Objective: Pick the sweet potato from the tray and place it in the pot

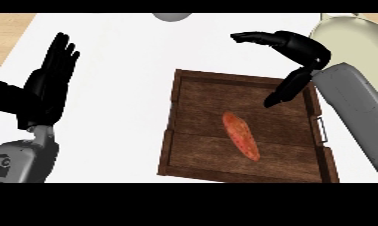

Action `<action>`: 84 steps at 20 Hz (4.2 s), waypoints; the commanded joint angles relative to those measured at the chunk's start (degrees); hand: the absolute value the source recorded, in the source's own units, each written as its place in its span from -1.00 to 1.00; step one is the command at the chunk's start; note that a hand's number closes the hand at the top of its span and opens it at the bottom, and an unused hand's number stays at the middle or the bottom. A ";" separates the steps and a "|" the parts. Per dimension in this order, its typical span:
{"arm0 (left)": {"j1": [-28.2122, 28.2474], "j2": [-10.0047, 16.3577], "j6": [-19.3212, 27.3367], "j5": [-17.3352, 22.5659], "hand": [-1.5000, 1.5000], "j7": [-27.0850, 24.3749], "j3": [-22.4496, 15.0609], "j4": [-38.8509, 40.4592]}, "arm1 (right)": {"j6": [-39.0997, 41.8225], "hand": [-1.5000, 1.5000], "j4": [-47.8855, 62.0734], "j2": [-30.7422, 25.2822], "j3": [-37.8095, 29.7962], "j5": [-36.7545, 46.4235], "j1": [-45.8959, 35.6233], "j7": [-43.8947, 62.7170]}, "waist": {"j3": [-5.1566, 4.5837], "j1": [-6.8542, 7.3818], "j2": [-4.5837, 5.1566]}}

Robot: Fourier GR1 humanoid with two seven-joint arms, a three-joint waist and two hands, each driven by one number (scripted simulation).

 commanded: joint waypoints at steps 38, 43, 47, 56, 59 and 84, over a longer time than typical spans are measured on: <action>-0.37 -2.69 -4.05 -2.86 0.00 1.80 5.56 1.33 | 4.04 -1.00 -13.79 2.16 19.98 38.02 6.57 4.86 | -0.06 -2.03 -0.61; 0.41 -2.19 -5.36 -2.82 0.00 2.70 6.93 -0.30 | 1.49 -1.00 -13.80 4.98 19.50 42.46 9.85 6.21 | -0.05 -2.04 -0.67; 0.80 -3.80 -4.74 -4.52 0.00 2.56 6.42 -0.32 | 2.32 -1.00 -11.48 7.19 17.47 45.95 8.80 5.73 | -0.06 -1.99 -0.67; 1.57 -5.08 -5.44 -5.76 0.00 0.44 6.03 0.18 | -4.39 1.00 -10.12 7.95 20.58 50.80 9.11 -4.11 | -0.06 -2.08 -0.65; 4.11 -4.96 -5.84 -5.12 0.00 2.38 6.48 -3.59 | -4.57 1.00 -7.85 8.48 19.76 51.74 9.00 -5.65 | -0.06 -1.89 -0.68; 2.63 -4.72 -4.95 -5.38 0.00 3.30 7.89 -2.91 | -29.79 1.00 -44.44 23.44 -10.11 52.82 21.95 65.33 | -0.01 -4.14 -1.44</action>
